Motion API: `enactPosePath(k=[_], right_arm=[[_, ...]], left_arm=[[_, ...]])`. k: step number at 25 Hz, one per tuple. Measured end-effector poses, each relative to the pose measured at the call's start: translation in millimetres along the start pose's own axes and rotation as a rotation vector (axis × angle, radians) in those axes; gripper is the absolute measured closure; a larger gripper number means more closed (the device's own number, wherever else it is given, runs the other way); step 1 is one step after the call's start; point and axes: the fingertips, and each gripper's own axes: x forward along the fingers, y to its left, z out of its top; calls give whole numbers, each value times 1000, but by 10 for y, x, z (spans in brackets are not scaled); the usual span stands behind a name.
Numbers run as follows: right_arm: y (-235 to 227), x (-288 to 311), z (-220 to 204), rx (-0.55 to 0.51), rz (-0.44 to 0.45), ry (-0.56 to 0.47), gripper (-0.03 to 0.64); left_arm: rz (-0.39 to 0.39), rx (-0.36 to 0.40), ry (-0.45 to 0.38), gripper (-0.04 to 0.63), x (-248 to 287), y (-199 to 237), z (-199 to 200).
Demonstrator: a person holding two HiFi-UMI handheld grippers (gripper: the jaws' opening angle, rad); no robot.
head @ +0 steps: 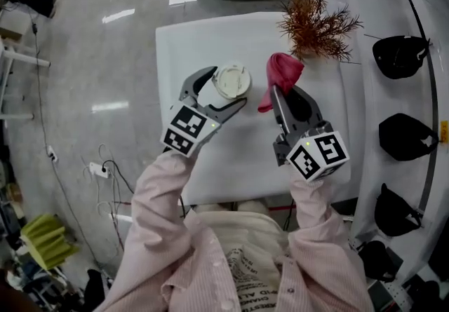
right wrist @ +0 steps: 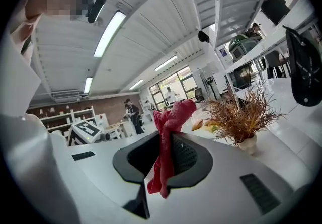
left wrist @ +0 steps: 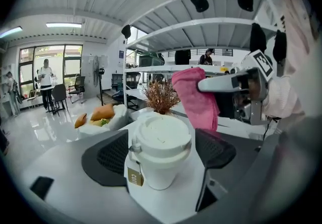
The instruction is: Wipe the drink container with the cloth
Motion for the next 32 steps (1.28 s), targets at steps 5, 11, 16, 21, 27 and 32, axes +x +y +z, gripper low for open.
enactPosePath(k=[5, 11, 16, 21, 27, 32], right_arm=[[10, 178, 38, -94, 29, 30, 569], [136, 456, 82, -329, 104, 89, 569], [244, 654, 93, -481, 168, 125, 569], [398, 815, -19, -613, 227, 202, 569], [566, 953, -264, -702, 329, 304, 569], [623, 971, -420, -745, 392, 393, 569]], left_arm=[[-2, -5, -8, 210, 50, 33, -6], [0, -6, -25, 210, 47, 44, 5], [6, -14, -39, 210, 49, 41, 0], [7, -18, -55, 210, 35, 46, 3], [6, -13, -63, 212, 18, 44, 0], [9, -6, -65, 212, 20, 43, 4]])
